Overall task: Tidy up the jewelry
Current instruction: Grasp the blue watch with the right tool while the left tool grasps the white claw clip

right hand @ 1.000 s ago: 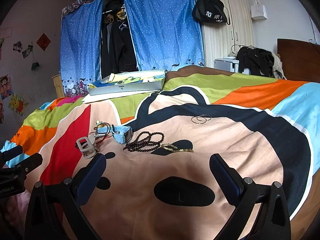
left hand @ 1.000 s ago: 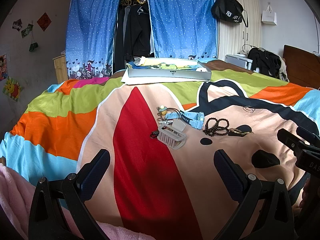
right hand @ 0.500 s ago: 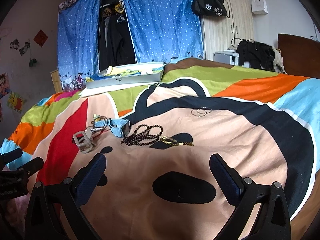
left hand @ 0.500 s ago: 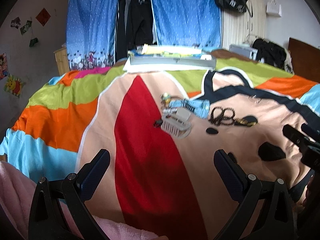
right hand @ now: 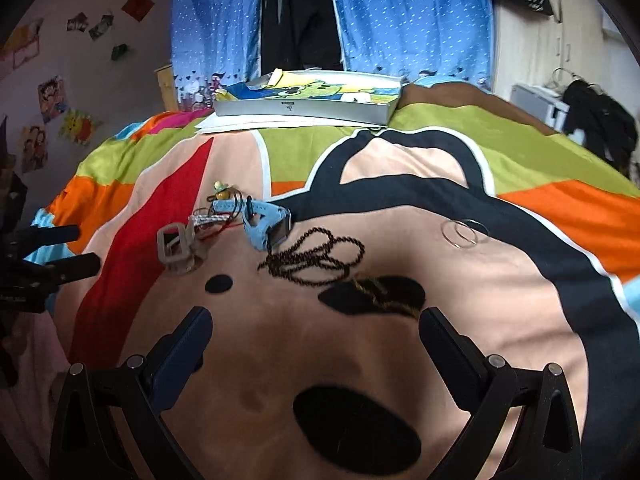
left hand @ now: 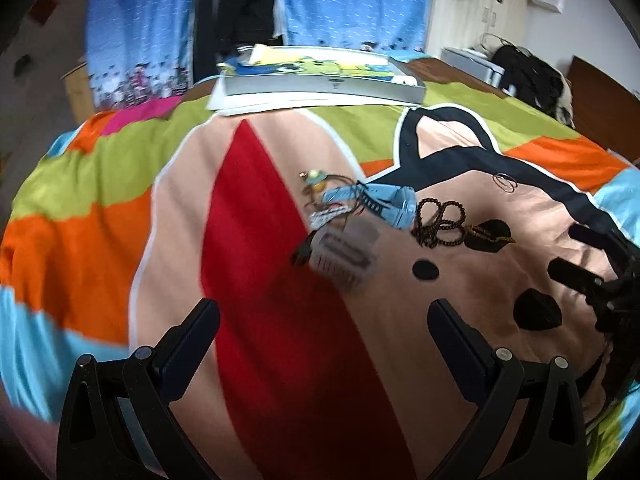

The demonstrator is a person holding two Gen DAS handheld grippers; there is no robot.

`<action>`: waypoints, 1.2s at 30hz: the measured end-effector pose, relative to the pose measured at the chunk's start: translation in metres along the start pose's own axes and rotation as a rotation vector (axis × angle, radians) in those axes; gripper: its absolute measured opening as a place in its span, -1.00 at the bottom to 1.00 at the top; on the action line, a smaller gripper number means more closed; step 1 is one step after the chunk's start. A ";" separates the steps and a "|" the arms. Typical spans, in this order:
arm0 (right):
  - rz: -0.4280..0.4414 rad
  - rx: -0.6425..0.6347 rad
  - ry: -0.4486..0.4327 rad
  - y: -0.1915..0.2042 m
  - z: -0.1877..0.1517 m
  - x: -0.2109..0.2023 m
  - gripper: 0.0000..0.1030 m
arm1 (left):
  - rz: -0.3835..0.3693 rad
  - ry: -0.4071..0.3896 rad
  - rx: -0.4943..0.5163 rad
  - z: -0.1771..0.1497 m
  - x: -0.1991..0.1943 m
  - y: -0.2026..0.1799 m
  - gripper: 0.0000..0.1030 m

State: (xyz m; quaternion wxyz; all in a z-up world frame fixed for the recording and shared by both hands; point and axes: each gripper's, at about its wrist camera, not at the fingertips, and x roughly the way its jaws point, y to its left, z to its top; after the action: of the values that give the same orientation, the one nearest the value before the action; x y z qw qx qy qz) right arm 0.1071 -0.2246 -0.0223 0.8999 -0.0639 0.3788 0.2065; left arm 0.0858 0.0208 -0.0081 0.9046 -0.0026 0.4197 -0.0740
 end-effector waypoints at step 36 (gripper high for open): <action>0.300 0.287 0.175 -0.002 0.062 0.173 -0.05 | -0.222 -0.046 -0.022 0.020 0.092 0.020 0.13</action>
State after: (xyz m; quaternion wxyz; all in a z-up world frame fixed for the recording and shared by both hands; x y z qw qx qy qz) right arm 0.2574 -0.1533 -0.1011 0.8226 0.1042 0.4861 0.2759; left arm 0.1620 0.0270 -0.0661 0.9003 -0.0604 0.3966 -0.1689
